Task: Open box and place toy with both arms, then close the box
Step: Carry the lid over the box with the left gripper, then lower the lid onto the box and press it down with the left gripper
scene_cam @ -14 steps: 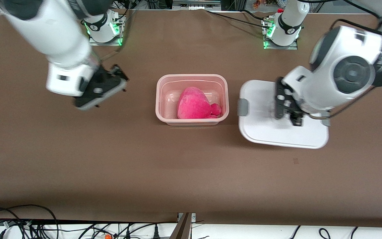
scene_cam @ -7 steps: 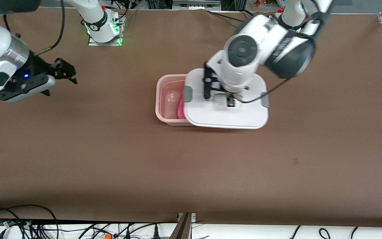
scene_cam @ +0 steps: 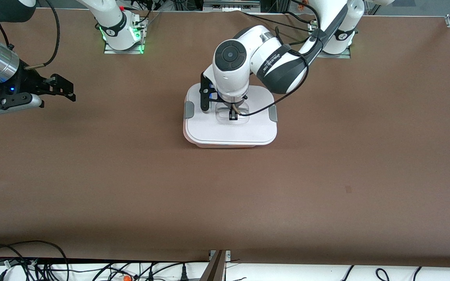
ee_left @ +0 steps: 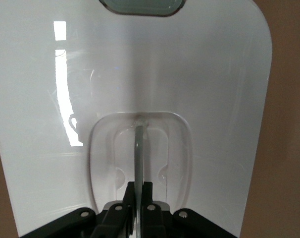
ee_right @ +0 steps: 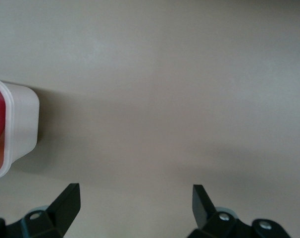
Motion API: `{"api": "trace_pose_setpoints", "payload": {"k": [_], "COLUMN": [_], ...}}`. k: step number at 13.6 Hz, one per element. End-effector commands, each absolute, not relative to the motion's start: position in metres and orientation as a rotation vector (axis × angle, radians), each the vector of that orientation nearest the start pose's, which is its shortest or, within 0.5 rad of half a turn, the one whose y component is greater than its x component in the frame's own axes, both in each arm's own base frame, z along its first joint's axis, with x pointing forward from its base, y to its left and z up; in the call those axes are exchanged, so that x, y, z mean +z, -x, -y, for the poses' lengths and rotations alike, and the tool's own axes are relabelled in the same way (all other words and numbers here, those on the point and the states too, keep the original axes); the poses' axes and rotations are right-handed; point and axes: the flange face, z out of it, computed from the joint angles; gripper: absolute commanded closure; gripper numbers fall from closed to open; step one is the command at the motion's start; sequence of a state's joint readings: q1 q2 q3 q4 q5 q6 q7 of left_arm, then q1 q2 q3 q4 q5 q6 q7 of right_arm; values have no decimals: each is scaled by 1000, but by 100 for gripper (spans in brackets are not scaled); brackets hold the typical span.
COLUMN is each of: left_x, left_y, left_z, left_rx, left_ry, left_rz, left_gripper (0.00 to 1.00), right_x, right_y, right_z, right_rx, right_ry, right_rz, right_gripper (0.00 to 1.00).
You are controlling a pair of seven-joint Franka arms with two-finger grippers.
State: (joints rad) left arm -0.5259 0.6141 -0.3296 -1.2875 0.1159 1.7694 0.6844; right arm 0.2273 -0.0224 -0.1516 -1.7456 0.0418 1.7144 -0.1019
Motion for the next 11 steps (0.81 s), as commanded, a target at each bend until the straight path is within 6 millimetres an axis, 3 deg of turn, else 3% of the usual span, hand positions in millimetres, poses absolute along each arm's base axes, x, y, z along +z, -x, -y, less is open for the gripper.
{"api": "trace_pose_setpoints", "payload": {"k": [1,8,11], "left_x": [395,374,365], "left_y": [-503,-505,-508], "left_z": [510,519,518], "left_rx": [156,170,176], "left_ry": [2337,2344,2348], "left_rz": [-2150,-2133,-2128], "left_gripper": [100,100,100], "right_x": [570,598,630], "right_y": [-552,-547,-545], "right_z": [-32,-39,-32], "right_rx": [-26,13,-32], "right_ry": [3105,3131,3131], "right_rz": [204,67,58], "right_gripper": [0,0,0]}}
